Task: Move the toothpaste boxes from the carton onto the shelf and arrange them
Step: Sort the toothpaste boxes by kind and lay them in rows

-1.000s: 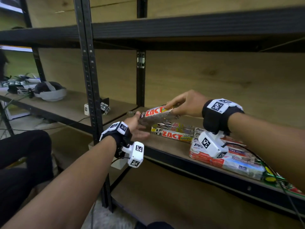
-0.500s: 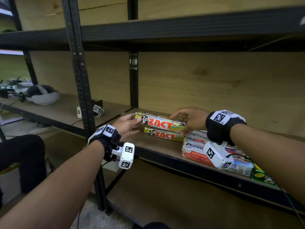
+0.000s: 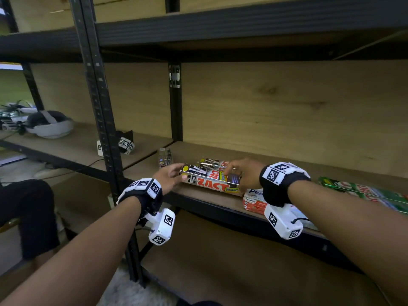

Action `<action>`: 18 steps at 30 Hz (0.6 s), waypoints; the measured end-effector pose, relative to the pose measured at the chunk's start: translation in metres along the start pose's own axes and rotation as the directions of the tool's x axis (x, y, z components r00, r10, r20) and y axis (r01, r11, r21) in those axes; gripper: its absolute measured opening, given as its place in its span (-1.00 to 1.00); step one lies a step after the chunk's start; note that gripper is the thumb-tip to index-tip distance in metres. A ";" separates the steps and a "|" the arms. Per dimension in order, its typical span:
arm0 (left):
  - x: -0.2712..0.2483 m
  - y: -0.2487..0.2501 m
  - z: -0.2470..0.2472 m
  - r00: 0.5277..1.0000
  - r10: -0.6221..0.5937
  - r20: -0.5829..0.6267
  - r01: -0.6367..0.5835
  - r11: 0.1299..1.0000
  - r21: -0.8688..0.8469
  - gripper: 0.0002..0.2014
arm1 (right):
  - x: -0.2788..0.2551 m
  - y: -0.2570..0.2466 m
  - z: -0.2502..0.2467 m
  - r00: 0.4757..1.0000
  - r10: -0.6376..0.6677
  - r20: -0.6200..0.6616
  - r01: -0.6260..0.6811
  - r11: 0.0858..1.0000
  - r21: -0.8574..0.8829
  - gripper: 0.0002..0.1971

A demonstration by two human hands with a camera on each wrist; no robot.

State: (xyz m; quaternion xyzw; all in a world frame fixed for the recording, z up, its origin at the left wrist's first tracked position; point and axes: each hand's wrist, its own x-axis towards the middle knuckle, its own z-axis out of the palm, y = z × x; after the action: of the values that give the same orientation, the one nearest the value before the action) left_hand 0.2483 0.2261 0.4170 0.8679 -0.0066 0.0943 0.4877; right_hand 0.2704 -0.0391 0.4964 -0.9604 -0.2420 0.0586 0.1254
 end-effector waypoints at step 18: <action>0.022 0.041 -0.005 0.982 -0.098 0.163 -0.031 0.764 0.645 -0.20 | 0.013 0.012 -0.008 0.992 0.011 0.125 0.002 0.995 -0.097 -0.54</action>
State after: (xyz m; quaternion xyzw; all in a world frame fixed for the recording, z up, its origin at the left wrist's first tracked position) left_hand 0.2644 0.2110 0.4578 0.9873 -0.0038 0.0001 0.1588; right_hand 0.2884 -0.0453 0.4997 -0.9602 -0.2498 0.1075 0.0631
